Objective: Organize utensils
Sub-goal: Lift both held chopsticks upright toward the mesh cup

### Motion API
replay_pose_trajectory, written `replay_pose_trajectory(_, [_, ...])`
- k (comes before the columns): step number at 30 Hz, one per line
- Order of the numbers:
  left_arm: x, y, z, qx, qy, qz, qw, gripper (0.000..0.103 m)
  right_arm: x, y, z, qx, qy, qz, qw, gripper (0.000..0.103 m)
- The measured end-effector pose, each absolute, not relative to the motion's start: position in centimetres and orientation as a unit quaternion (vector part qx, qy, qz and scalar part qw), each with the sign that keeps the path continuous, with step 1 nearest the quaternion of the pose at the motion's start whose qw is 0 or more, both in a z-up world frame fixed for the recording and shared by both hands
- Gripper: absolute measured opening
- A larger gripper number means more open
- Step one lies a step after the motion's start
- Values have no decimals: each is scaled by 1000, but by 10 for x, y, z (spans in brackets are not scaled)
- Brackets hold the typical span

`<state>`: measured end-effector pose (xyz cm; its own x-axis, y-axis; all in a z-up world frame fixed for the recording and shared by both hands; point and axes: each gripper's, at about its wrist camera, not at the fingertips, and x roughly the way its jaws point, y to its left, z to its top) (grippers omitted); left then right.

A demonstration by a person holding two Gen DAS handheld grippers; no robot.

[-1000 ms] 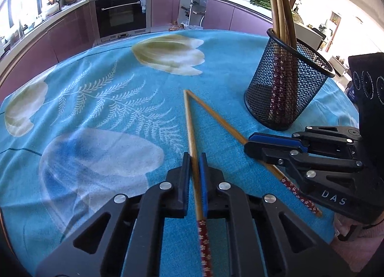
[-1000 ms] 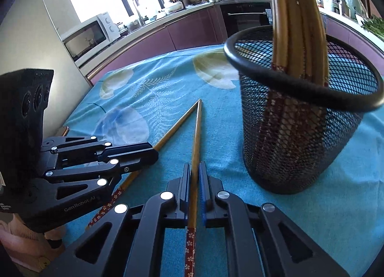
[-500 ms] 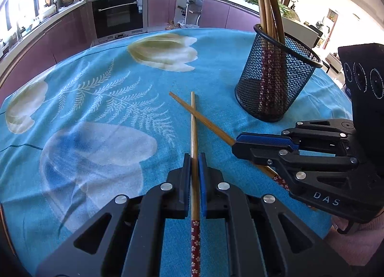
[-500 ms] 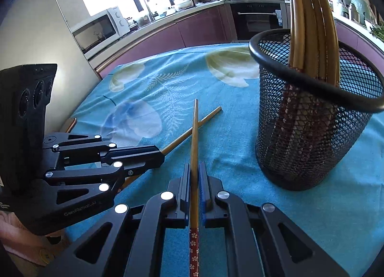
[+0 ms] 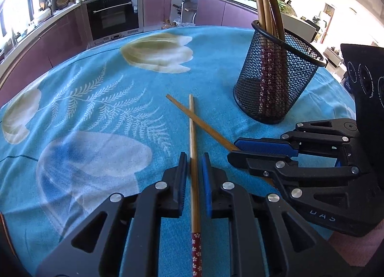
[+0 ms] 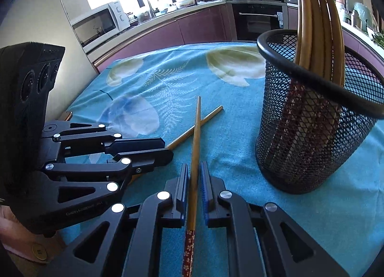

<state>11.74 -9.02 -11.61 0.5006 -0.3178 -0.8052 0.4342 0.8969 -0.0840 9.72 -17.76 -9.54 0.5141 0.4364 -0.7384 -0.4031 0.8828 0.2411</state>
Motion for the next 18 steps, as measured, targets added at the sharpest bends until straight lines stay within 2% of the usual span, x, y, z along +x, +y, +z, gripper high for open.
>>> replay_pose_trajectory(5, [118,-91,-116,65,448,-214,866,8,99,-180,-95,25,430,241,870,7])
replay_pose_trajectory(18, [116,-85,-110,48,441,-213,871,7,96,-192,-89,54,423,252,869,6])
